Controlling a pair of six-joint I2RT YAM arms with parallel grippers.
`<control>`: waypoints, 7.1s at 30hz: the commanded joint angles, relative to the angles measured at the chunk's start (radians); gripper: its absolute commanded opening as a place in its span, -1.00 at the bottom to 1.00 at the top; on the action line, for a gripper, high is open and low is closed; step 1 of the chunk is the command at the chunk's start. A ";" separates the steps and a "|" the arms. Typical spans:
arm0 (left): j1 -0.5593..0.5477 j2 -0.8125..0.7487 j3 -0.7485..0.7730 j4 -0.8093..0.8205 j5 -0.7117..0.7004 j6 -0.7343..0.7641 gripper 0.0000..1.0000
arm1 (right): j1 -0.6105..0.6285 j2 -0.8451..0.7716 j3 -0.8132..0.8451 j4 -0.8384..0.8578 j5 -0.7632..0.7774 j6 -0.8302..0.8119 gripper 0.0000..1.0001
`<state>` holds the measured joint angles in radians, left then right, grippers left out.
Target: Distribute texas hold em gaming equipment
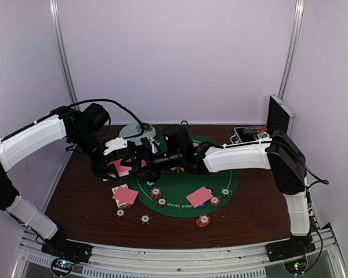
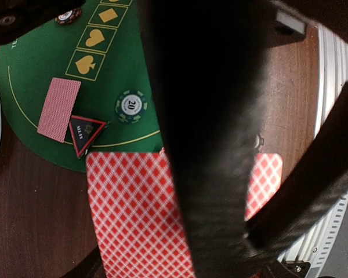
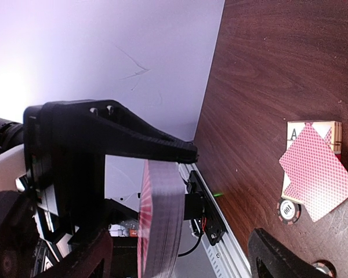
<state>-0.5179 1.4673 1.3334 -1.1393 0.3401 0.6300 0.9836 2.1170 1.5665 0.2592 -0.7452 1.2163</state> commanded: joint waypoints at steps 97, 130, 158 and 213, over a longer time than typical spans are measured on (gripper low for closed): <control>0.004 -0.032 0.013 -0.025 0.005 0.021 -1.00 | -0.259 0.541 0.675 -0.445 0.035 -0.187 -0.90; 0.004 -0.014 0.036 -0.038 0.007 0.016 -1.00 | -0.210 -0.071 0.066 -0.410 0.060 -0.372 0.79; 0.004 -0.004 0.064 -0.037 0.020 -0.027 -1.00 | -0.001 -0.069 -0.033 0.017 0.033 -0.106 0.70; 0.004 -0.018 0.052 -0.035 0.030 -0.015 -1.00 | -0.011 0.003 0.003 0.046 0.037 -0.009 -0.24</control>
<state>-0.5179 1.4654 1.3689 -1.1896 0.3515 0.6041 0.9859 2.1651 1.6009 0.3546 -0.7136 1.2304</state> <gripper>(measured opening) 0.675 0.404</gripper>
